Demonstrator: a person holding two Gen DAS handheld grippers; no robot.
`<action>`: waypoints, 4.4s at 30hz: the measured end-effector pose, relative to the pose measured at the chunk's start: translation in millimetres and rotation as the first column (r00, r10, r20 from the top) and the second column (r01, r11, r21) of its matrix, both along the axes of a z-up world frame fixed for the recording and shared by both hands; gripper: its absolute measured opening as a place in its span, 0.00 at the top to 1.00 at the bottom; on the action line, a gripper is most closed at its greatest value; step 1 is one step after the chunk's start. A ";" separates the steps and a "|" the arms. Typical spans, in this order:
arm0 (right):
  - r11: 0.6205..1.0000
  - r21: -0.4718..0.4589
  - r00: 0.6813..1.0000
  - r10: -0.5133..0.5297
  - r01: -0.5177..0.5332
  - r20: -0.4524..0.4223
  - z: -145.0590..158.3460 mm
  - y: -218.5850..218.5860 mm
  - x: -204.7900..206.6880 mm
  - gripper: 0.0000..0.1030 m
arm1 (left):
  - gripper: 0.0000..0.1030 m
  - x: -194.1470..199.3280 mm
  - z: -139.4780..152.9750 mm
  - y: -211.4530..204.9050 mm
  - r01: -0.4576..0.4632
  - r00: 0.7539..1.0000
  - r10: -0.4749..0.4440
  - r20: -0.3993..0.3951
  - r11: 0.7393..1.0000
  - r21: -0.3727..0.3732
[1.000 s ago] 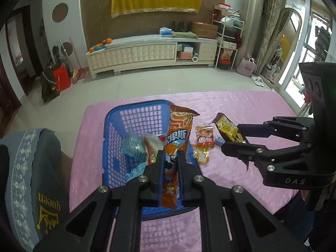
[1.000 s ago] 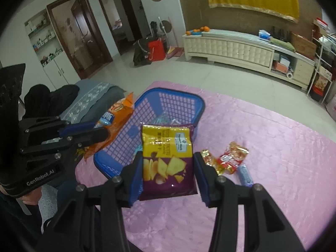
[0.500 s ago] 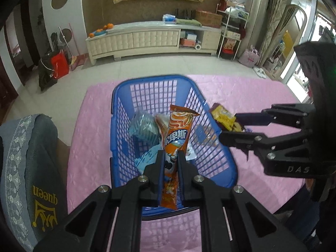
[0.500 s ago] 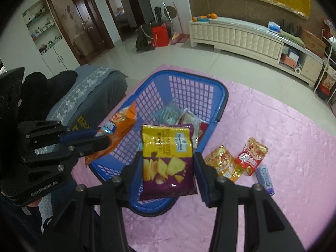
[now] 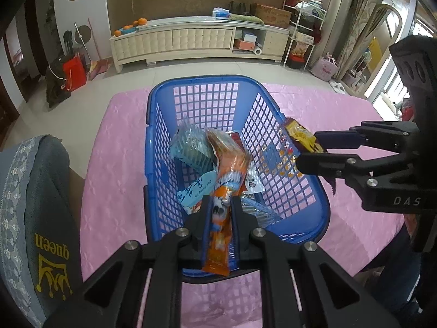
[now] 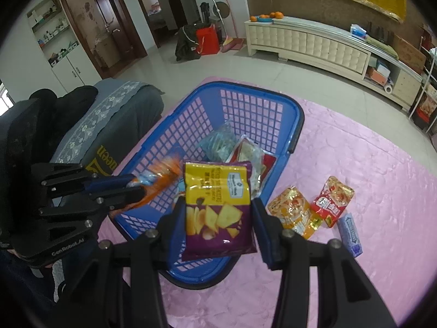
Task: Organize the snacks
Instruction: 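Open the left tool over the basket while the right tool lowers the chip bag, then open the right tool to drop the chip bag into the basket, then move both tools from the basket to the remaining snacks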
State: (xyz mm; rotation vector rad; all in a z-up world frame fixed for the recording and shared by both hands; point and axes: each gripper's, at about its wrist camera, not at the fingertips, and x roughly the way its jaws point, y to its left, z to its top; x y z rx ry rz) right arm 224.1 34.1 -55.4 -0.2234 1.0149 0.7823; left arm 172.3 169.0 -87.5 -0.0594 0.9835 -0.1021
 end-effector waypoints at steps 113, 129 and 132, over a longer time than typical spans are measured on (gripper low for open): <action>0.982 -0.092 0.986 -0.167 0.165 -0.017 -29.9 -158.5 77.3 0.16 | 0.25 74.0 24.8 -168.8 0.123 0.992 -0.123 -0.007 0.992 0.021; 0.991 -0.130 1.000 0.000 0.004 0.030 -81.1 -179.6 81.3 0.17 | 0.26 96.8 -33.1 -215.4 0.155 0.987 -0.149 -0.058 0.981 0.120; 0.990 -0.142 0.999 0.021 -0.016 0.029 -89.4 -177.5 84.9 0.36 | 0.36 106.1 -44.2 -217.4 0.140 0.988 -0.129 -0.082 0.981 0.134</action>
